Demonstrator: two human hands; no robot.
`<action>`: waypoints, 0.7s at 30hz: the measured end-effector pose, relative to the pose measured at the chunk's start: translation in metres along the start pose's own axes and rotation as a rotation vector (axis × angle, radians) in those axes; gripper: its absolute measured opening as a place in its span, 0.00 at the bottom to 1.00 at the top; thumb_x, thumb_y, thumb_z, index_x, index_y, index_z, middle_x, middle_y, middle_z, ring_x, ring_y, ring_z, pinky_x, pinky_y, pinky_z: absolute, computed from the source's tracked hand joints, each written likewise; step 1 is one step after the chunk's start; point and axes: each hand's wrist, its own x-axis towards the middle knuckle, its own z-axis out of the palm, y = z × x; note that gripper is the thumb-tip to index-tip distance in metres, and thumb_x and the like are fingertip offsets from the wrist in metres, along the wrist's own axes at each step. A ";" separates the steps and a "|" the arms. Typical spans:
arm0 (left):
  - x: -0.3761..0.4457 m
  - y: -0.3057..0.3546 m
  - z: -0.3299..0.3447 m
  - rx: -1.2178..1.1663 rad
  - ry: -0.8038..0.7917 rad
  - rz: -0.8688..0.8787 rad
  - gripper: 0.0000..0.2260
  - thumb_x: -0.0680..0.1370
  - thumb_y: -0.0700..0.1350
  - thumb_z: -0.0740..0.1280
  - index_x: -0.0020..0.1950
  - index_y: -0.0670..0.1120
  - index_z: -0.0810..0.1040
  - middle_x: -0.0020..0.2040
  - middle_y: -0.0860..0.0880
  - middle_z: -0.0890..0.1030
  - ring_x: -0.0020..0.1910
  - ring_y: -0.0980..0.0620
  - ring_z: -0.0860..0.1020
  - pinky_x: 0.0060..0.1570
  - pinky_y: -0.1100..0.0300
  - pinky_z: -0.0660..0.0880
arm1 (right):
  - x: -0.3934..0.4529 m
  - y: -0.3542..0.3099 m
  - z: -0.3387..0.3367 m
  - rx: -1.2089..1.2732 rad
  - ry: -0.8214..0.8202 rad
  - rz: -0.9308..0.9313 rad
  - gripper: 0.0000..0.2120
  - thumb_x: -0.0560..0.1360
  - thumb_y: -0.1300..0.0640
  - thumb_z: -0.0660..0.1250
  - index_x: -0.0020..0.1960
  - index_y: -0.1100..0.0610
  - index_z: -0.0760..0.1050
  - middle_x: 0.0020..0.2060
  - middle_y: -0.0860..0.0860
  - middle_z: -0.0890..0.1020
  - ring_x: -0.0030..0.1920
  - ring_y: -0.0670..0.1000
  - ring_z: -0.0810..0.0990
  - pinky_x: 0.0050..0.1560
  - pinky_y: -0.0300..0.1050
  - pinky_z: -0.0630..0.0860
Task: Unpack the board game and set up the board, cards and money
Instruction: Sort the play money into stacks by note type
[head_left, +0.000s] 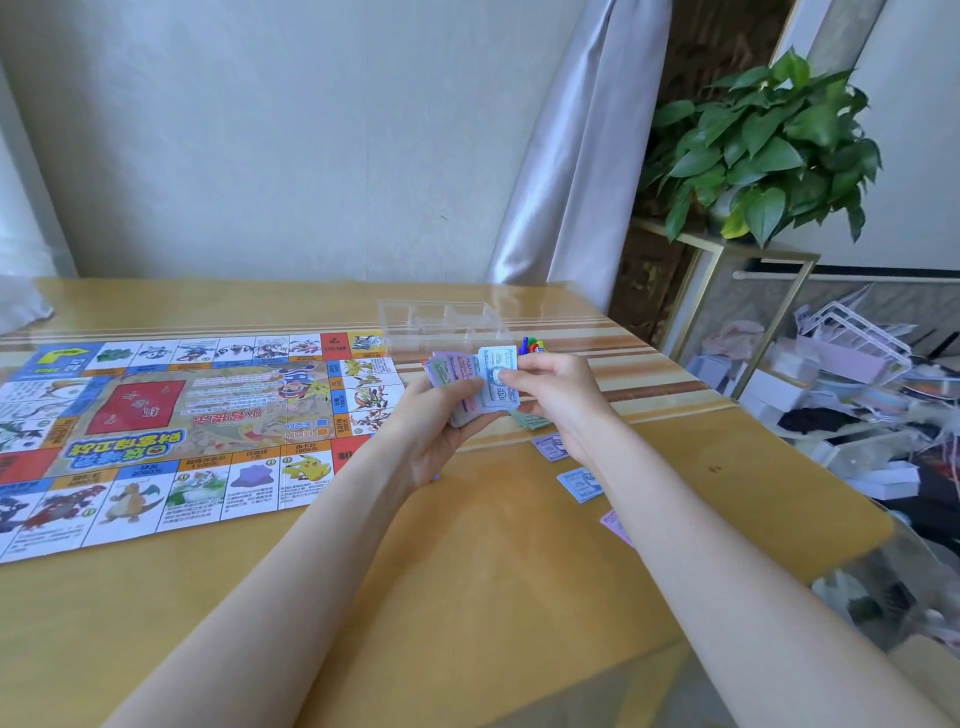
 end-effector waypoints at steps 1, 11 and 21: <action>0.000 0.000 0.000 0.000 -0.011 -0.009 0.07 0.79 0.32 0.59 0.52 0.38 0.75 0.50 0.40 0.81 0.50 0.42 0.80 0.43 0.58 0.80 | 0.000 0.000 -0.001 0.010 0.020 0.021 0.10 0.71 0.62 0.72 0.51 0.61 0.78 0.51 0.58 0.82 0.52 0.56 0.80 0.57 0.50 0.77; -0.005 -0.008 0.010 0.102 -0.063 -0.167 0.12 0.78 0.30 0.57 0.60 0.34 0.72 0.46 0.36 0.82 0.42 0.45 0.83 0.43 0.55 0.81 | -0.014 -0.027 -0.078 -0.324 -0.301 0.075 0.11 0.78 0.67 0.61 0.59 0.60 0.73 0.52 0.59 0.80 0.42 0.52 0.80 0.34 0.41 0.80; -0.018 -0.016 0.016 0.229 -0.085 -0.249 0.14 0.78 0.31 0.58 0.64 0.34 0.70 0.45 0.36 0.83 0.39 0.44 0.84 0.41 0.55 0.81 | -0.019 -0.008 -0.095 -0.436 -0.368 0.142 0.10 0.77 0.69 0.61 0.56 0.60 0.72 0.46 0.56 0.80 0.38 0.49 0.76 0.30 0.38 0.71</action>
